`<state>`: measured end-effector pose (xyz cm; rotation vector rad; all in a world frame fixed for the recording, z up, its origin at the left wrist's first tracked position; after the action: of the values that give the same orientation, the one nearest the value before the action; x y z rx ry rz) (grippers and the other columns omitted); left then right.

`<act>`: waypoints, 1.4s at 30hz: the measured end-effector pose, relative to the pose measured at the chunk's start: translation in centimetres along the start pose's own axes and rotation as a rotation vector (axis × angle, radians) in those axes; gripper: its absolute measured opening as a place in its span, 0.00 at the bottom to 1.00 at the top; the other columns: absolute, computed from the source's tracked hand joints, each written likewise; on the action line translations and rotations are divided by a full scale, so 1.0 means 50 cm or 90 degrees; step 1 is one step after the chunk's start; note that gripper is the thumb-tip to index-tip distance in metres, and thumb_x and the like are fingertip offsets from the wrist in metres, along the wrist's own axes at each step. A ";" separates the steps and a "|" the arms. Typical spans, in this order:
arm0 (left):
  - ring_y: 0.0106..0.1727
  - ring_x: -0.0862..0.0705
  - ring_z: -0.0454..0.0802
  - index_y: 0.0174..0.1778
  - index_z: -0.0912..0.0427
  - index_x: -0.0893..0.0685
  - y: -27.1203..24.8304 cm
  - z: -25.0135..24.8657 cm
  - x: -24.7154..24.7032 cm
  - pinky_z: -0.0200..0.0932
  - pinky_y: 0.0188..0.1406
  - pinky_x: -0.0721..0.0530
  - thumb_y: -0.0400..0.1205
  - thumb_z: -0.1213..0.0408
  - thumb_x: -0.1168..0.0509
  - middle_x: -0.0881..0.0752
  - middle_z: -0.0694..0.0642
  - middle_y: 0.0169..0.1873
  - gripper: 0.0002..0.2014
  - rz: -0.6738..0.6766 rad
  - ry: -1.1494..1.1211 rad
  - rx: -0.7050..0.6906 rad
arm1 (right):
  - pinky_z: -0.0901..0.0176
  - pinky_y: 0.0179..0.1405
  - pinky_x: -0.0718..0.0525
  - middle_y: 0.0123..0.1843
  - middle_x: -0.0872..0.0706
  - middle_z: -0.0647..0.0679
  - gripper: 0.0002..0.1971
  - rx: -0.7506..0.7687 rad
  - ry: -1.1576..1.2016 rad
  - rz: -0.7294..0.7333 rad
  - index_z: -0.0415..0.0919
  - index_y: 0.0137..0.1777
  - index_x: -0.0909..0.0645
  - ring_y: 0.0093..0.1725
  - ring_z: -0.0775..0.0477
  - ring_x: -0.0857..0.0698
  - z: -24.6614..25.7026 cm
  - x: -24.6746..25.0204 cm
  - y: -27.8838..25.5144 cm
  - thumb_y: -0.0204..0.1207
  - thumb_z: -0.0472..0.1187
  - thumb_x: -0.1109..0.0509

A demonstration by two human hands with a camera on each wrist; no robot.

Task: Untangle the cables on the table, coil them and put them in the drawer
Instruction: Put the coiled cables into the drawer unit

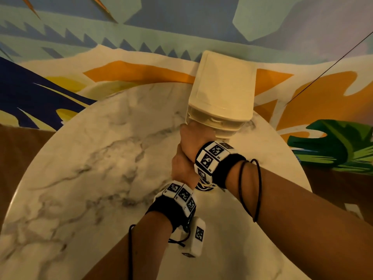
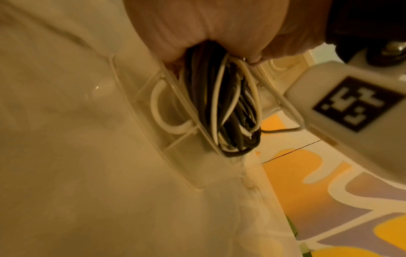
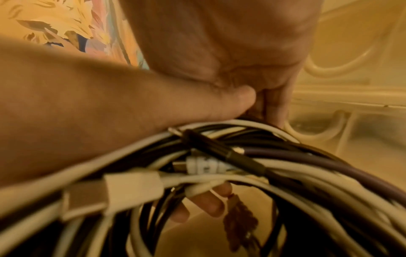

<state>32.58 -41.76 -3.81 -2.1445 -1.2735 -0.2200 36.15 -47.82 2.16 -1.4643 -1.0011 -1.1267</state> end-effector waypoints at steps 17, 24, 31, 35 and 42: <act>0.60 0.18 0.61 0.67 0.52 0.26 0.016 -0.010 -0.020 0.44 0.51 0.27 0.86 0.48 0.49 0.16 0.59 0.60 0.19 0.002 0.038 0.009 | 0.51 0.82 0.42 0.84 0.44 0.48 0.42 -0.266 0.741 -0.130 0.46 0.84 0.52 0.82 0.51 0.43 -0.117 -0.195 -0.219 0.75 0.67 0.46; 0.68 0.23 0.62 0.73 0.51 0.27 0.029 -0.012 -0.022 0.51 0.67 0.30 0.84 0.38 0.59 0.21 0.60 0.68 0.30 0.088 0.024 0.041 | 0.66 0.78 0.53 0.86 0.58 0.50 0.41 -0.227 0.702 -0.055 0.44 0.84 0.63 0.84 0.55 0.56 -0.120 -0.214 -0.217 0.81 0.59 0.44; 0.65 0.21 0.62 0.67 0.64 0.21 0.044 0.004 -0.018 0.48 0.64 0.28 0.83 0.36 0.63 0.19 0.68 0.64 0.39 0.134 0.008 0.161 | 0.62 0.79 0.46 0.86 0.50 0.51 0.37 -0.206 0.710 -0.050 0.49 0.85 0.57 0.83 0.54 0.47 -0.134 -0.203 -0.217 0.81 0.61 0.46; 0.66 0.22 0.63 0.67 0.65 0.21 0.048 0.006 -0.030 0.48 0.66 0.29 0.86 0.41 0.62 0.19 0.68 0.65 0.36 0.080 0.030 0.150 | 0.43 0.72 0.31 0.82 0.38 0.44 0.27 -0.239 0.379 -0.214 0.47 0.81 0.41 0.77 0.39 0.35 -0.137 -0.092 -0.214 0.83 0.51 0.44; 0.69 0.24 0.61 0.72 0.63 0.29 0.058 0.004 -0.032 0.46 0.66 0.29 0.88 0.60 0.51 0.24 0.64 0.69 0.19 0.092 0.149 0.092 | 0.52 0.82 0.46 0.83 0.37 0.54 0.29 0.031 0.472 -0.152 0.49 0.82 0.41 0.83 0.56 0.46 -0.067 -0.125 -0.165 0.84 0.56 0.62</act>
<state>34.16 -43.81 -5.91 -2.0106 -0.9681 -0.2983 26.31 -49.98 -1.90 -0.7773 -0.6667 -1.6365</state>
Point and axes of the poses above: each hand's wrist, its own y-axis towards the middle knuckle, its own x-axis out of the back of the hand, z = x × y, the point moved 7 cm from there along y, towards the middle knuckle
